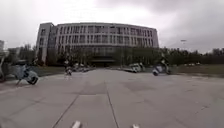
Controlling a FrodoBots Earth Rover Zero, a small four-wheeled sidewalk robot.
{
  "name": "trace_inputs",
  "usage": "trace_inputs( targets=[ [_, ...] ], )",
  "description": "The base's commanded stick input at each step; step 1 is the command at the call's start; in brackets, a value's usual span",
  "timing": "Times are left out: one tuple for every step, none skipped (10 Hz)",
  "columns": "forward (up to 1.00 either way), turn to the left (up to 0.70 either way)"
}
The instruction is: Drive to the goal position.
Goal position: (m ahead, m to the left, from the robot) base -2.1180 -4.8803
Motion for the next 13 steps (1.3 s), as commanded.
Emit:
trace_inputs(
  targets=[
    [0.7, 0.0],
    [0.7, 0.0],
    [0.7, 0.0],
    [0.7, 0.0],
    [0.7, 0.0],
    [0.7, 0.0],
    [0.7, 0.0],
    [0.7, 0.0],
    [0.7, 0.0],
    [0.7, 0.0],
    [0.7, 0.0],
    [0.7, 0.0],
    [0.7, 0.0]
  ],
)
